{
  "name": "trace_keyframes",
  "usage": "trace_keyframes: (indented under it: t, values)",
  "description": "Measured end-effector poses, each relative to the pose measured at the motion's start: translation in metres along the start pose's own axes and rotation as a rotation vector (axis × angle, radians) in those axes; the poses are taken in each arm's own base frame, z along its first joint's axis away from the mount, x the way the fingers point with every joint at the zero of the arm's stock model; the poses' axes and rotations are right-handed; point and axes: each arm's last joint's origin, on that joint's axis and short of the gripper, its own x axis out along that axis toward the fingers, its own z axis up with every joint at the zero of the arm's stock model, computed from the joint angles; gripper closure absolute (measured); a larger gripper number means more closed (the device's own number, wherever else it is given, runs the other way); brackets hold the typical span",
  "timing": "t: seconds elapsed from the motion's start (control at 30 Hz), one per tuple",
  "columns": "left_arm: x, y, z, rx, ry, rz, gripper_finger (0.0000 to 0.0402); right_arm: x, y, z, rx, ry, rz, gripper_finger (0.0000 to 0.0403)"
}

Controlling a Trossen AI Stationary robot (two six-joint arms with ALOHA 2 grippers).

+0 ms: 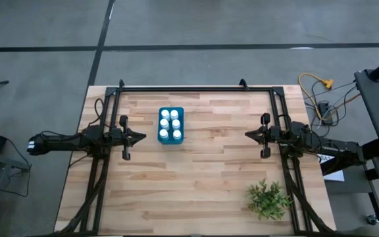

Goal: Pick and place pill bottles into a basket
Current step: Return to Home Position

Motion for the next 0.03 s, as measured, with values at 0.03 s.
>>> trace_keyframes:
  t: [0.03]
  values:
    - [0.0000, 0.0000, 0.0000, 0.000, 0.000, 0.000, 0.0402, 0.0000, 0.0000, 0.0000, 0.003, 0.000, 0.000, 0.0394]
